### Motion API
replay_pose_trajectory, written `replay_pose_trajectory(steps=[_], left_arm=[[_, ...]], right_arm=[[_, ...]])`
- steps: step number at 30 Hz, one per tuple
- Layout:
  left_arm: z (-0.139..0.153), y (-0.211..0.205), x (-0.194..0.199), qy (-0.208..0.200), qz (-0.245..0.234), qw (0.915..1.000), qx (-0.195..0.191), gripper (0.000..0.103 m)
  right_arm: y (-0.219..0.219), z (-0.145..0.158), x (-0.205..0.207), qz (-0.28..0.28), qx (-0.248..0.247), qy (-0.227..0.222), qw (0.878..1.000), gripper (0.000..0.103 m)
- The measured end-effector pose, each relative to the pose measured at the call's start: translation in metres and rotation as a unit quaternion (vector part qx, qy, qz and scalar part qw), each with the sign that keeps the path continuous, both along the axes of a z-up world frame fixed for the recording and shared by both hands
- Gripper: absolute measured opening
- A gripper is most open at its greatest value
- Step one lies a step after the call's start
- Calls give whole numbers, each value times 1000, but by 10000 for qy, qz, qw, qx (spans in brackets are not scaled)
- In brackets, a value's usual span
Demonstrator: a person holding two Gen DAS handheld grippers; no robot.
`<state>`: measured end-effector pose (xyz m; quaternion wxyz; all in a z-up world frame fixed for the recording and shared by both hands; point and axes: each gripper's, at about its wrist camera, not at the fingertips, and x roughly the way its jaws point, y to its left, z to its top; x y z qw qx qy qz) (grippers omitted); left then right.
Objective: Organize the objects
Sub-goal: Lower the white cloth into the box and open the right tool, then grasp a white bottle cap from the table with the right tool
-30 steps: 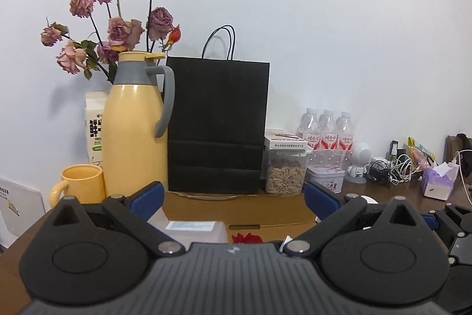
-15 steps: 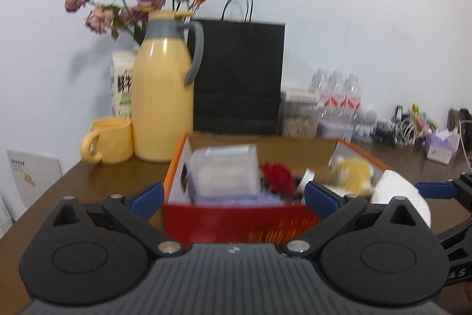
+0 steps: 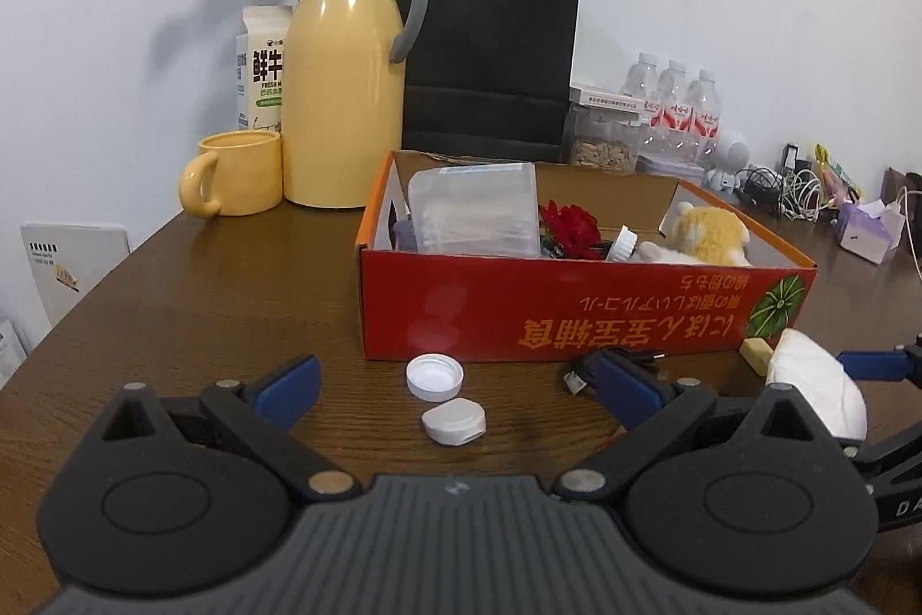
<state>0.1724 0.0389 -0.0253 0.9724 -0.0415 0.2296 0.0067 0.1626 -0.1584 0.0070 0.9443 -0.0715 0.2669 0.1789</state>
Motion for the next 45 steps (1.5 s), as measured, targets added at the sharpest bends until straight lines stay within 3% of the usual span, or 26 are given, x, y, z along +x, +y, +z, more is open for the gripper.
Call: replay_pose_trajectory(steps=[8,14,16,18,21,24,29,39,42,45], left_arm=[[0,0,-1,-49,-53,10000,-58,103],[1,0,-2,-85,-29,9999,-60,103],[0,1,-1,-51,-14,10000,-69,103],[0,2,0,-34,-1,9999,-95,103],[0,2,0,-24,-34,9999,-132,103],[-1,2,1,12,-41,9999,-128,103],[-2,2,1,22,-5,9999,-107,103],[-2,3,2,28,23,10000,-88,103],[-2,2,2,31,52,10000,-55,103],[-3,2,3,36,85,10000,-18,103]], right_arm=[[-1,24,4,-90,311,-467,9984,102],[29,65,60,-85,67,-1186,9929,103],[41,65,96,41,-111,-1041,9945,103],[42,61,123,-197,-24,-691,9974,103],[36,58,133,-383,96,-781,9962,103],[28,52,138,-399,282,-578,9971,103],[21,46,120,-322,268,-604,9973,103],[4,21,32,65,-134,-245,9996,103],[-4,12,12,67,-155,-92,9998,99],[-10,3,-1,83,-238,112,9996,84]])
